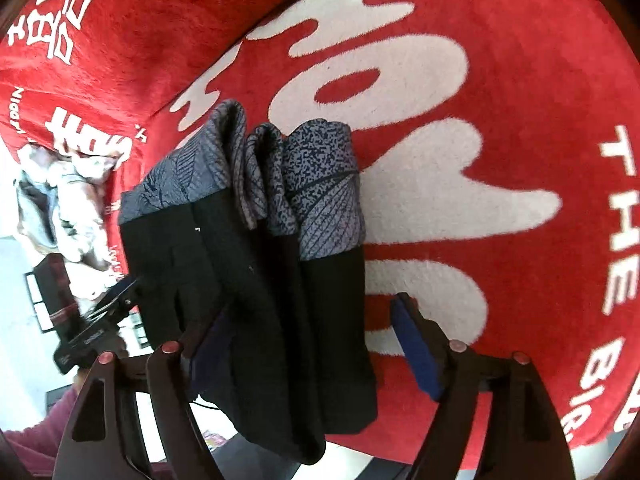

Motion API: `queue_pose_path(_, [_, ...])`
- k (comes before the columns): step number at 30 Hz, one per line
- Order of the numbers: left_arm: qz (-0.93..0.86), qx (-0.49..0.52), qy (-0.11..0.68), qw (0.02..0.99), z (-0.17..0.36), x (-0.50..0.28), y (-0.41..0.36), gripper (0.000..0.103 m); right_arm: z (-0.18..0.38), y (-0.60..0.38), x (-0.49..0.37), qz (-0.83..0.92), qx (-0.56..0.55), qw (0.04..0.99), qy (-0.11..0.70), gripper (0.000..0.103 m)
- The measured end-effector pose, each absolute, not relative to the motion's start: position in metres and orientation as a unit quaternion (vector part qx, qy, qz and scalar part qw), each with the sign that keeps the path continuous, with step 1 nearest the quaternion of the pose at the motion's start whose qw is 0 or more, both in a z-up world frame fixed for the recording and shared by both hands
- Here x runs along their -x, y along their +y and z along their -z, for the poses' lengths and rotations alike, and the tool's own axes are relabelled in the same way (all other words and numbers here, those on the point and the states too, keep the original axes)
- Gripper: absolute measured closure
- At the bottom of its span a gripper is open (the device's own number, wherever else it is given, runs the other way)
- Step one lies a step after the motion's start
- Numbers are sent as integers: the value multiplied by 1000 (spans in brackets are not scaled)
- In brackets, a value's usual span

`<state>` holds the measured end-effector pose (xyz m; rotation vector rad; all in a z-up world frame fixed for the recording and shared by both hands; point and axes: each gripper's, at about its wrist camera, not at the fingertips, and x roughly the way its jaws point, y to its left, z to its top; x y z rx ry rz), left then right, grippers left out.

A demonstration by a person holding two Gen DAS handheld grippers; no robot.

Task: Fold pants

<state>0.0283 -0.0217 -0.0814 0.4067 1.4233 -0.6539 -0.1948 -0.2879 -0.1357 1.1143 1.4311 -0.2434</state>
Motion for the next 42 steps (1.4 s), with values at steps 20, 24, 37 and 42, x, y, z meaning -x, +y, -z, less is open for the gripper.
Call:
queue_pose_path(20, [262,-276,620,686,2,26,-9,0,46,-235,211,218,-375,623,652,0])
queue_pose_path(24, [259,-279,621,685,-8,26,-12,0,27,-233,209,248,-341,633,649,0])
queue_pose_path(37, [250,-305,604,693,-44,32,-20,0,-24,-206,175,249,-277,636,676,0])
queue_pose_path(42, [245,-301,600,700,-52,28,-19,0,-33,-203,163,252,-261,642,675,0])
